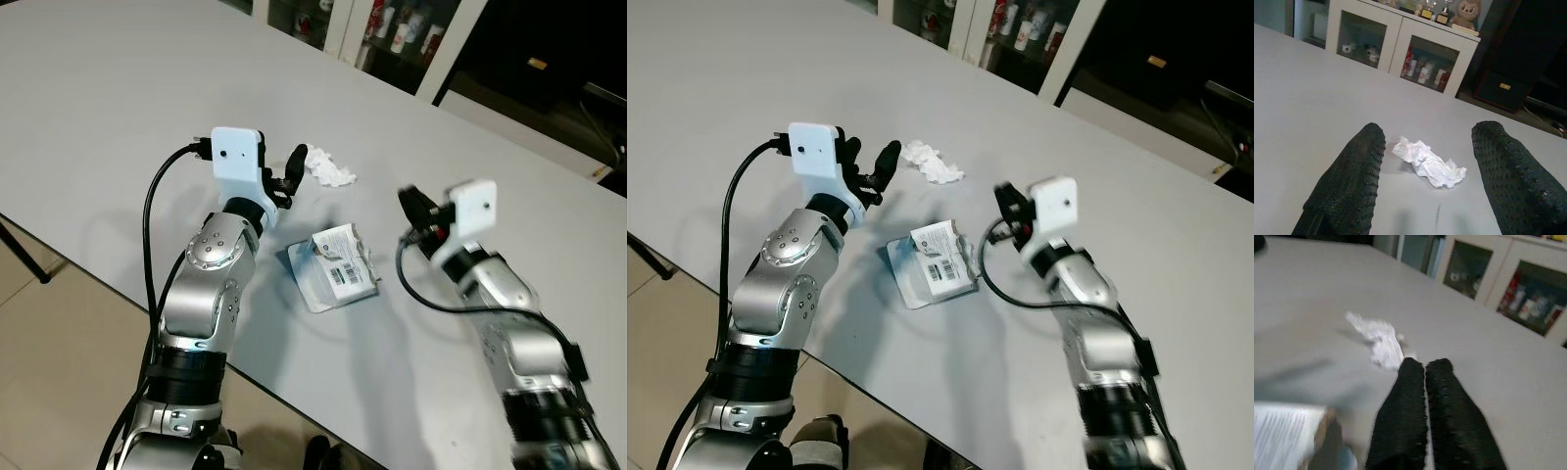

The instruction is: Picking trash to rubbish bin

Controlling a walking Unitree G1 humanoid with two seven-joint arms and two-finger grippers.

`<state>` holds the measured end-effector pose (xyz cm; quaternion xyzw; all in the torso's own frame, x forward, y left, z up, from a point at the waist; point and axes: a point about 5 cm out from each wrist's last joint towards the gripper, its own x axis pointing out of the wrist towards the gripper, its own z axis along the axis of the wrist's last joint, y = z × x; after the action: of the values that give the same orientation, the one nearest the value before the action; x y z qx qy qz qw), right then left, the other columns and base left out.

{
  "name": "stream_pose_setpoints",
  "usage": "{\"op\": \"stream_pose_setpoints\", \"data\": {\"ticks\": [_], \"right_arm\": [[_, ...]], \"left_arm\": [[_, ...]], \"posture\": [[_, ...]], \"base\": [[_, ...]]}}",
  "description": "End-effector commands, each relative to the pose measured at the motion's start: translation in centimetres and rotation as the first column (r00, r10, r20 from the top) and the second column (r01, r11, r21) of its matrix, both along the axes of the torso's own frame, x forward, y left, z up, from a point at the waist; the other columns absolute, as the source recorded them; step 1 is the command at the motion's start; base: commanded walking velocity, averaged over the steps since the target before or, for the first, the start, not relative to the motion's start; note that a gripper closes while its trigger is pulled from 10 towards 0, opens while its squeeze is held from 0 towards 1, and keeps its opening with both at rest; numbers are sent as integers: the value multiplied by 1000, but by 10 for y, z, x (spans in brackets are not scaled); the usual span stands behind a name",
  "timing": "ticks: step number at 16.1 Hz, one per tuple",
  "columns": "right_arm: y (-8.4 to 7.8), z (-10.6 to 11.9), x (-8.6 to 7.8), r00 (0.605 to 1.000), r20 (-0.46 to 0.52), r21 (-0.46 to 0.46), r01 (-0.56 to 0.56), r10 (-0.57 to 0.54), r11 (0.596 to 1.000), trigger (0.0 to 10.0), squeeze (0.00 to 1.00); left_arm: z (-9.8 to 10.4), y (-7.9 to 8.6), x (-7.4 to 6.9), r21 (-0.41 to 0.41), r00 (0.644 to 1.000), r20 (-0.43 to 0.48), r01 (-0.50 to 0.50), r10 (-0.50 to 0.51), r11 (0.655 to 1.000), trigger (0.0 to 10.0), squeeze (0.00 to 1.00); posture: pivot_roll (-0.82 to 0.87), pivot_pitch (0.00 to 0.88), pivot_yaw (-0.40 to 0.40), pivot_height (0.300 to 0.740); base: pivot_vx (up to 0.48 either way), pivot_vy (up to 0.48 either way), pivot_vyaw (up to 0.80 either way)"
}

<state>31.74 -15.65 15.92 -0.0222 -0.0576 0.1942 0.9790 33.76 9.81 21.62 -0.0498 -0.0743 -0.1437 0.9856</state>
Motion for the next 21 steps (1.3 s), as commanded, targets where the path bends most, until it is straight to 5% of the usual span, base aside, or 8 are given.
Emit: {"op": "stream_pose_setpoints", "data": {"ticks": [1,11,19,20,21], "right_arm": [[-13,2,-2,999,2,-15,42,-42,999,10000,1000],[-31,15,-21,992,28,-17,125,-125,992,10000,1000],[-36,30,-28,960,65,91,265,-271,960,10000,992],[-40,30,-31,949,76,111,298,-307,948,10000,553],[-41,28,-33,941,84,131,316,-328,940,10000,0]], "left_arm": [[2,-7,1,0,1000,2,14,-14,1000,10000,0],[-10,-13,2,9,998,-47,48,-47,999,10000,0],[-45,-12,5,108,977,-188,117,-96,987,10000,0],[-45,-14,6,137,976,-184,146,-119,980,10000,0],[-46,-15,8,154,972,-190,168,-138,974,10000,0]], "posture": [[255,150,-176,740],[225,124,-160,740],[232,95,-109,740],[241,82,-75,740],[245,80,-61,740]], "base": [[0,0,0],[0,0,0],[0,0,-770],[0,0,-775],[0,0,0]]}}
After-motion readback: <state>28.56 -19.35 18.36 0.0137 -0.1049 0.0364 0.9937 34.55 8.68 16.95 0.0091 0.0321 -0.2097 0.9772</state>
